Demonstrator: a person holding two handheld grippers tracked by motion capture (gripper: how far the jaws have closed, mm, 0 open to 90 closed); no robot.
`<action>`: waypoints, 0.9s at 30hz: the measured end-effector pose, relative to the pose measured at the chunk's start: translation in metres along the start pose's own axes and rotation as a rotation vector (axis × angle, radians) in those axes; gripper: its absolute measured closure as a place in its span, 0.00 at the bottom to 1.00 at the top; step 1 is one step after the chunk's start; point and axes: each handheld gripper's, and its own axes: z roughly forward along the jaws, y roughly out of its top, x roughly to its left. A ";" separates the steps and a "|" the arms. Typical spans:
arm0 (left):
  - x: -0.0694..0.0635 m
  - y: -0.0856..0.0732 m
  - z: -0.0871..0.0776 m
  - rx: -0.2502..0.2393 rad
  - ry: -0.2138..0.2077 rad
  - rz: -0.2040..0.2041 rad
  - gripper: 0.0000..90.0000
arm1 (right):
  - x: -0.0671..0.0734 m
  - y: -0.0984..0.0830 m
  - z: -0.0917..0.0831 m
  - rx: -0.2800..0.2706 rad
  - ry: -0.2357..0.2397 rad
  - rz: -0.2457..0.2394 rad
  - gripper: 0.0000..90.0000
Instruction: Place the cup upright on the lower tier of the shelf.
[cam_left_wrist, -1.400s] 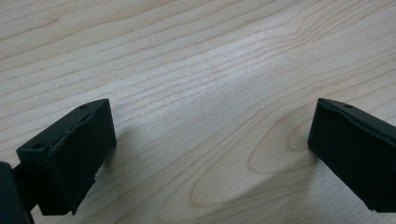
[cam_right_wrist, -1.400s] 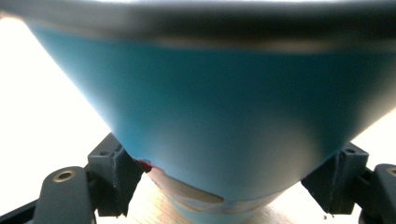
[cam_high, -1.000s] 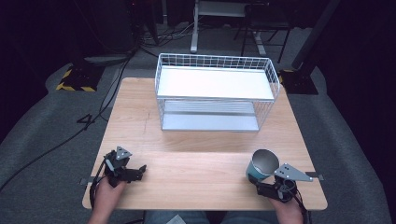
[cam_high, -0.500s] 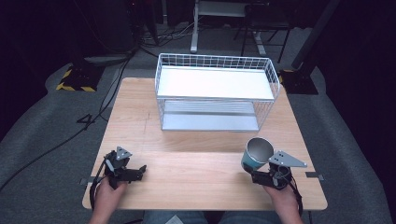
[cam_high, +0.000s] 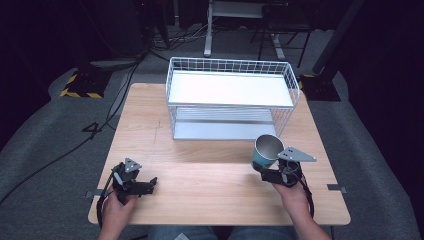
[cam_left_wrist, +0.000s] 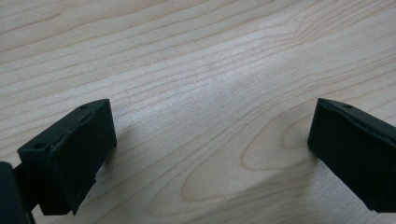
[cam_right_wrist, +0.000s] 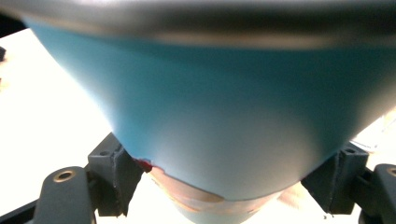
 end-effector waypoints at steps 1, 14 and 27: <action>0.000 0.000 0.000 0.000 0.000 0.000 0.02 | -0.001 0.002 0.003 0.002 -0.001 -0.005 0.26; -0.002 0.001 0.001 0.001 0.013 -0.010 0.02 | 0.003 0.023 0.044 0.023 -0.008 -0.019 0.26; -0.003 0.001 0.001 -0.001 0.012 -0.014 0.02 | 0.006 0.042 0.079 0.026 -0.011 -0.026 0.26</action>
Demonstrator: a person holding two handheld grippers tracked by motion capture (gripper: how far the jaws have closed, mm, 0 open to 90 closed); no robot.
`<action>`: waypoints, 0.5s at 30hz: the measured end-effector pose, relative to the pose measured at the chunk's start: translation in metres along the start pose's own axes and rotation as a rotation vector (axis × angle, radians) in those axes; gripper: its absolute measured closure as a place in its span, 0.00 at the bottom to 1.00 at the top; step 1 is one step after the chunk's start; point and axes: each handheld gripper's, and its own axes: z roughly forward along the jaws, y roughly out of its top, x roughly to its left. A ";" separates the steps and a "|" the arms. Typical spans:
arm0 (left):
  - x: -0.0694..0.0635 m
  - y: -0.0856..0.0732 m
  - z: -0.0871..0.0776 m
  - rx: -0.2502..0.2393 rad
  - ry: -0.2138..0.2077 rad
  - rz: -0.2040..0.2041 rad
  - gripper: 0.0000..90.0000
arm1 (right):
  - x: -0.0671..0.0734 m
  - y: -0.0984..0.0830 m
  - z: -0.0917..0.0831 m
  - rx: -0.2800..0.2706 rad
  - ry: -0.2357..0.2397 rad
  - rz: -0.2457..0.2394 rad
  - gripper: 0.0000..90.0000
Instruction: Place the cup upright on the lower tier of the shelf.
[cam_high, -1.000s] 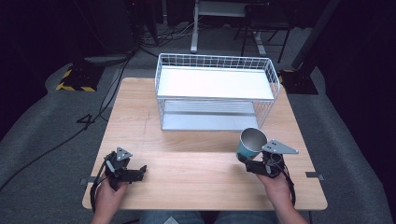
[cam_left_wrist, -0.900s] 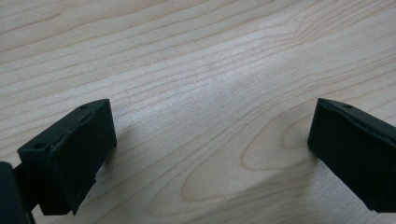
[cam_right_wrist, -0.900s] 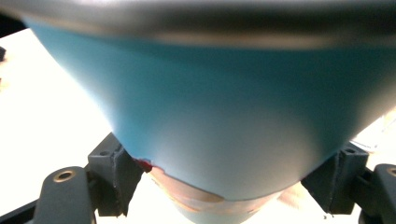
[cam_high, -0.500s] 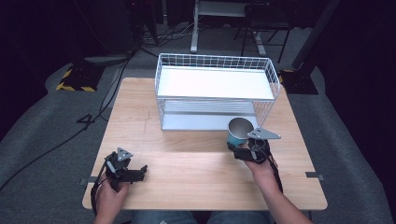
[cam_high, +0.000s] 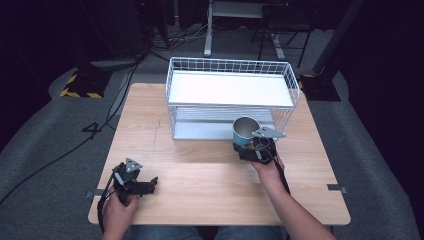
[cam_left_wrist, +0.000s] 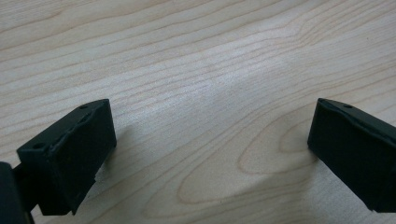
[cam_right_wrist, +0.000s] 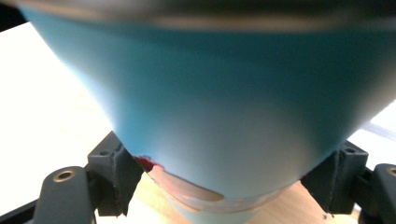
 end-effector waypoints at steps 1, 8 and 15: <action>0.000 0.000 0.000 0.000 0.000 0.000 0.02 | 0.000 0.003 0.005 -0.002 -0.003 0.005 0.26; 0.000 0.000 0.000 0.000 0.000 0.000 0.02 | 0.000 0.011 0.020 -0.014 -0.011 0.017 0.26; 0.000 0.000 0.000 -0.001 0.000 -0.001 0.02 | 0.002 0.019 0.039 -0.020 -0.036 0.024 0.26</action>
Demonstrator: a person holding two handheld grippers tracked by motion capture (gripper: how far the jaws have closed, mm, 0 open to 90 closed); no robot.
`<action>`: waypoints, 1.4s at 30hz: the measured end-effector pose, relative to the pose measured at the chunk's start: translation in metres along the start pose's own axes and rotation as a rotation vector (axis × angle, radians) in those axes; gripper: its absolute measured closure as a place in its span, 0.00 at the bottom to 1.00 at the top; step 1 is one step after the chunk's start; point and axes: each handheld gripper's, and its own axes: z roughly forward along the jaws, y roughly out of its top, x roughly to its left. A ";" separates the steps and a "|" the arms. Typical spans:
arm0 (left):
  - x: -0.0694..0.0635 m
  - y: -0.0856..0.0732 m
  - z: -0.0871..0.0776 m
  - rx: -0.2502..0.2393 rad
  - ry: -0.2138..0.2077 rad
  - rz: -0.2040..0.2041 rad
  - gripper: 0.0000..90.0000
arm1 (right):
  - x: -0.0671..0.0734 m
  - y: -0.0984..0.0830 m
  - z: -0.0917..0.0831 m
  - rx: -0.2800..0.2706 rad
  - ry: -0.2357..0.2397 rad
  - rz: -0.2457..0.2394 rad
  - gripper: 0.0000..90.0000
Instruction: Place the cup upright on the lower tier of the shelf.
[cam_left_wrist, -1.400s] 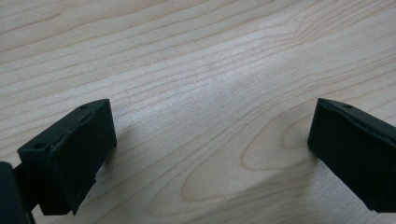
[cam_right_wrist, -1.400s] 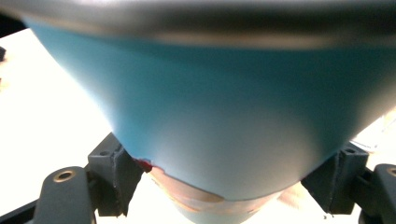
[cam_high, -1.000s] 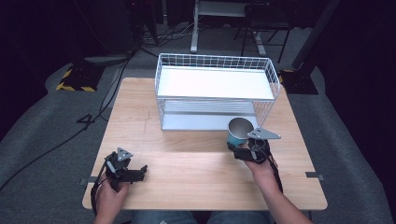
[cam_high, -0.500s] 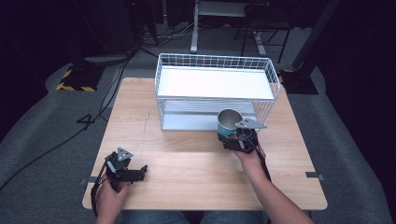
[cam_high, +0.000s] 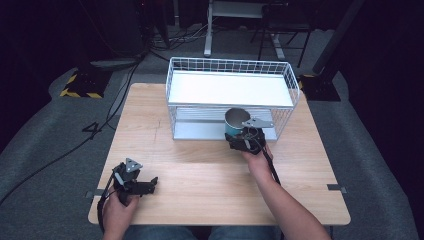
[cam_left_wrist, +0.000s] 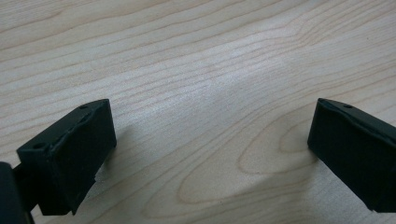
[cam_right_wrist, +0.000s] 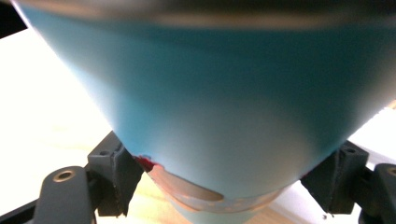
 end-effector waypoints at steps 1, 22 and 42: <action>0.000 0.000 0.000 0.001 0.000 0.001 0.02 | 0.000 0.001 0.002 -0.006 -0.001 -0.001 0.26; 0.000 0.000 0.000 0.001 0.000 0.002 0.02 | 0.008 0.011 0.046 -0.045 -0.080 0.002 0.26; 0.000 0.000 0.000 0.001 0.000 0.002 0.02 | -0.002 0.011 0.076 -0.028 -0.133 0.030 0.26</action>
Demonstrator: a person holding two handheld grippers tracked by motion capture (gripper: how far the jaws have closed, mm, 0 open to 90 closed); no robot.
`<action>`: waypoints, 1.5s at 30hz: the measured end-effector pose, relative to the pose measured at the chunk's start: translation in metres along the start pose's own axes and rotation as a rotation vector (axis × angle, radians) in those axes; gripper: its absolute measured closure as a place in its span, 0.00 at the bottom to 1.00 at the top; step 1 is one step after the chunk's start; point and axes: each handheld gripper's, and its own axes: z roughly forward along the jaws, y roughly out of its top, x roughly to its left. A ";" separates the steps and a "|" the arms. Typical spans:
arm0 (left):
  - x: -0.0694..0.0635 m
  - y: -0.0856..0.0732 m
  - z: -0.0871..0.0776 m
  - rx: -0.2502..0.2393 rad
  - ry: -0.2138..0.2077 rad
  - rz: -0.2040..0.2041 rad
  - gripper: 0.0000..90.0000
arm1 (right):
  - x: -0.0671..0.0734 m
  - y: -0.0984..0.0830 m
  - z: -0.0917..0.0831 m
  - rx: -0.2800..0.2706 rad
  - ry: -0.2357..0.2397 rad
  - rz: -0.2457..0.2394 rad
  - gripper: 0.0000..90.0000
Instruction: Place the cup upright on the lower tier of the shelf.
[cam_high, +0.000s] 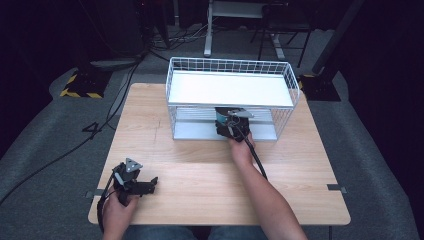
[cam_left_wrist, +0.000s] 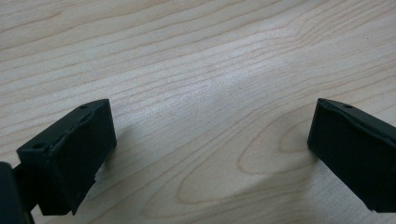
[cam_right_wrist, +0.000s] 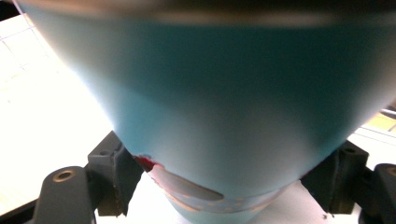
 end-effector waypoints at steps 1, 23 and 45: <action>0.000 0.000 0.000 -0.001 0.000 -0.001 0.02 | -0.001 -0.001 0.001 0.002 -0.001 0.003 0.26; 0.000 0.000 0.000 0.000 0.000 0.000 0.02 | -0.004 -0.006 0.007 0.028 0.036 0.052 0.24; 0.000 0.000 0.000 0.000 0.000 0.000 0.02 | -0.002 -0.010 -0.031 0.008 0.052 0.024 0.16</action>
